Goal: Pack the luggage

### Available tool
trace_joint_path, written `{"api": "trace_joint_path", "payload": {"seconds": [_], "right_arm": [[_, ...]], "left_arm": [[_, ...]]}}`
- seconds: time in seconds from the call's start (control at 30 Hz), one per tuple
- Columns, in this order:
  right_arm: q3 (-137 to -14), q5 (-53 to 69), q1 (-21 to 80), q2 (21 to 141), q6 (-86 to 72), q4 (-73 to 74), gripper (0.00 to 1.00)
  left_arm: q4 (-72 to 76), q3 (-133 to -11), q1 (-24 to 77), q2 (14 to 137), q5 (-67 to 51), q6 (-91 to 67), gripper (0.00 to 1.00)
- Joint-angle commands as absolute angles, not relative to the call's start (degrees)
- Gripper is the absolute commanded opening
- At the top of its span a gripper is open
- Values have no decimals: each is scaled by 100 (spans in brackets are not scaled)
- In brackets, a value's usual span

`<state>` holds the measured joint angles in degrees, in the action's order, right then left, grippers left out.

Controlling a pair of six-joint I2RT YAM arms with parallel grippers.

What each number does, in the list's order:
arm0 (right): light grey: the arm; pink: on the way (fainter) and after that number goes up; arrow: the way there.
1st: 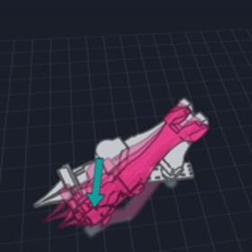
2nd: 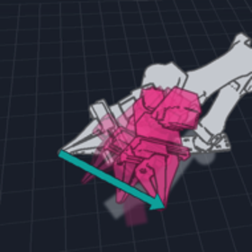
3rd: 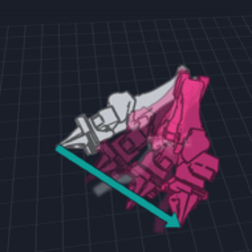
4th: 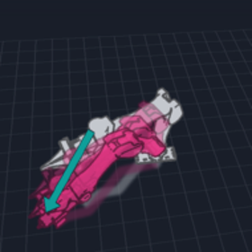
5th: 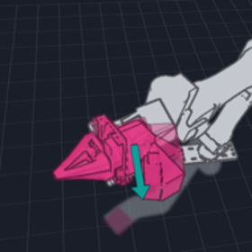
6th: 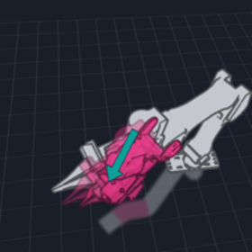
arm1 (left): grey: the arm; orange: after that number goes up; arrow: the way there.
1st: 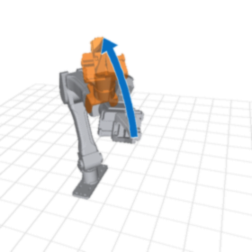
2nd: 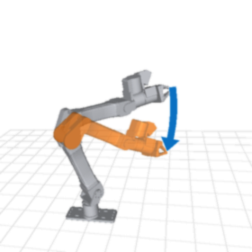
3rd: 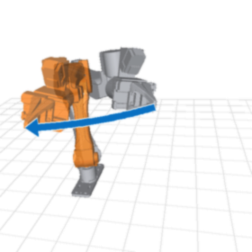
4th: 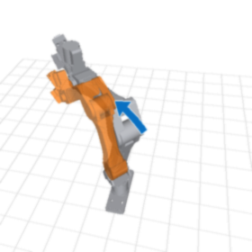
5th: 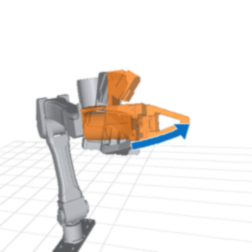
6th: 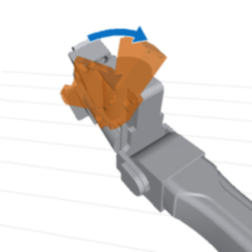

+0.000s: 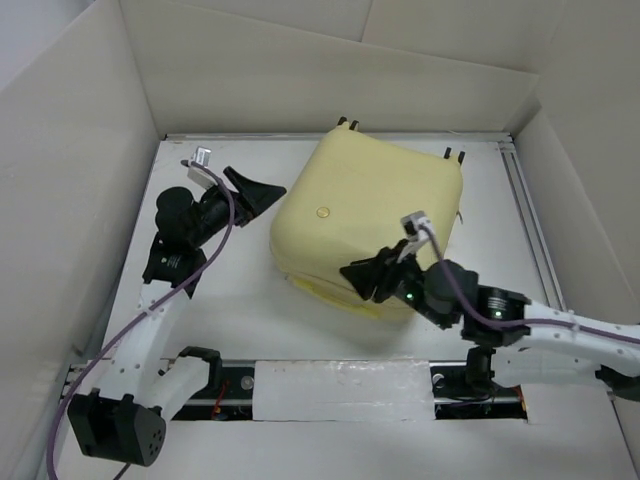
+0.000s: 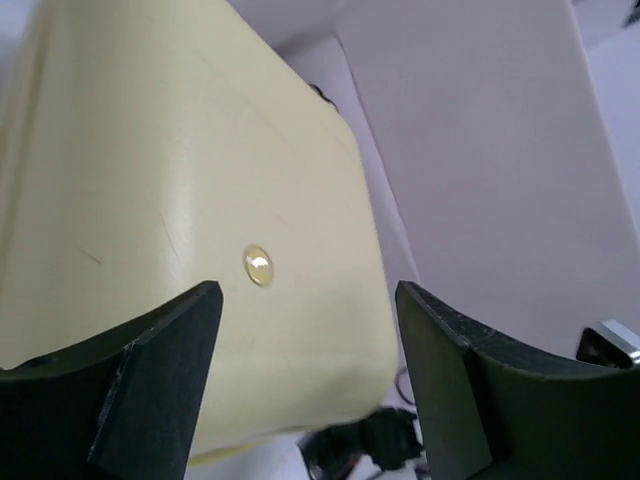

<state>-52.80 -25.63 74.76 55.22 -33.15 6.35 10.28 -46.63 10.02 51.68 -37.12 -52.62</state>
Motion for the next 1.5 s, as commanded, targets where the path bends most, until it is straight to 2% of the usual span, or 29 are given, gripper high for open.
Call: {"api": "trace_joint_path", "payload": {"seconds": [0.0, 0.03, 0.1, 0.13, 0.17, 0.2, 0.23, 0.27, 0.37, 0.43, 0.57, 0.63, 0.73, 0.83, 0.87, 0.93, 1.0, 1.03, 1.1, 1.13, 1.17, 1.3, 1.37, 1.4, 1.43, 1.47], "right_arm": [[-5176, -3628, 7243, 4846, -3918, 2464, 41], [-5229, -3873, 6946, 4695, -4024, 2757, 26], [-5361, -4621, 6480, 4405, -4244, 3580, 3], [-5361, -4780, 5755, 4342, -4445, 3830, 0], [-5361, -4833, 5322, 4342, -4447, 3980, 0], [-5300, -4721, 4404, 4281, -4343, 4138, 0], [-5248, -4598, 4395, 4280, -4246, 4140, 0], [-5177, -4484, 3577, 4280, -4176, 4140, 0], [-4739, -3747, 2317, 4280, -3668, 3746, 0], [-4396, -3131, 1918, 4280, -3516, 3490, 0], [-3851, -2156, 1635, 4490, -3218, 2352, 0], [-3779, -1245, 1635, 4780, -2998, 1778, 0], [-3927, -722, 2168, 5701, -2734, 837, 0], [-4866, -100, 2347, 6931, -2313, 431, 0], [-5591, 486, 2347, 7248, -2164, 431, 0], [-6359, 755, 2347, 8055, -1935, 431, 0], [-7528, 887, 2251, 8436, -1802, 693, 13], [-7898, 966, 2172, 8672, -1802, 973, 32], [-8514, 1176, 1934, 8745, -1653, 1081, 49], [-9004, 1178, 1855, 8797, -1652, 1177, 63], [-9287, 1178, 1680, 8850, -1583, 1534, 68], [-10256, 1091, 1459, 8877, -1285, 2600, 78], [-9724, 669, 1529, 8536, -1283, 2698, 78], [-9312, 537, 1616, 7916, -1283, 2385, 78], [-8838, 458, 1861, 7536, -1283, 2147, 78], [-7780, 387, 2002, 7149, -1388, 1866, 75]], "left_arm": [[650, -5158, 993, 5492, -2533, -4606, 66], [563, -5246, 993, 5763, -2175, -4536, 62], [563, -5247, 993, 6019, -1987, -4465, 59], [563, -5247, 993, 6134, -1925, -4465, 56], [615, -5247, 993, 6378, -1925, -4465, 53], [702, -5160, 993, 6468, -1925, -4465, 49], [773, -5081, 993, 6547, -1925, -4517, 48], [869, -4976, 993, 6609, -1977, -4518, 46], [1142, -4676, 993, 6758, -2030, -4597, 43], [1248, -4545, 993, 6820, -2144, -4597, 40], [1397, -4088, 1187, 6750, -2145, -4491, 38], [1598, -3816, 1248, 6558, -2355, -4622, 38], [2187, -3218, 1335, 6294, -2723, -4886, 38], [2224, -2997, 1572, 6135, -2725, -4870, 38], [2224, -2927, 1799, 6022, -2725, -4869, 38], [2040, -2866, 2029, 5889, -2654, -4799, 38], [2039, -2725, 2311, 5591, -2575, -4799, 38], [1978, -2612, 2381, 5459, -2575, -4799, 38], [1907, -2471, 2583, 4961, -2715, -4852, 38], [1838, -2383, 2636, 4783, -2803, -4921, 41], [1724, -2321, 2637, 4442, -3004, -4922, 42], [1557, -2284, 2637, 3825, -3462, -5133, 49], [649, -2626, 2637, 3499, -3114, -4573, 53], [198, -3202, 2637, 3428, -2668, -4301, 57], [-120, -3434, 2637, 3358, -1628, -4098, 60], [-254, -3584, 2637, 3357, -1295, -4026, 63]]}}
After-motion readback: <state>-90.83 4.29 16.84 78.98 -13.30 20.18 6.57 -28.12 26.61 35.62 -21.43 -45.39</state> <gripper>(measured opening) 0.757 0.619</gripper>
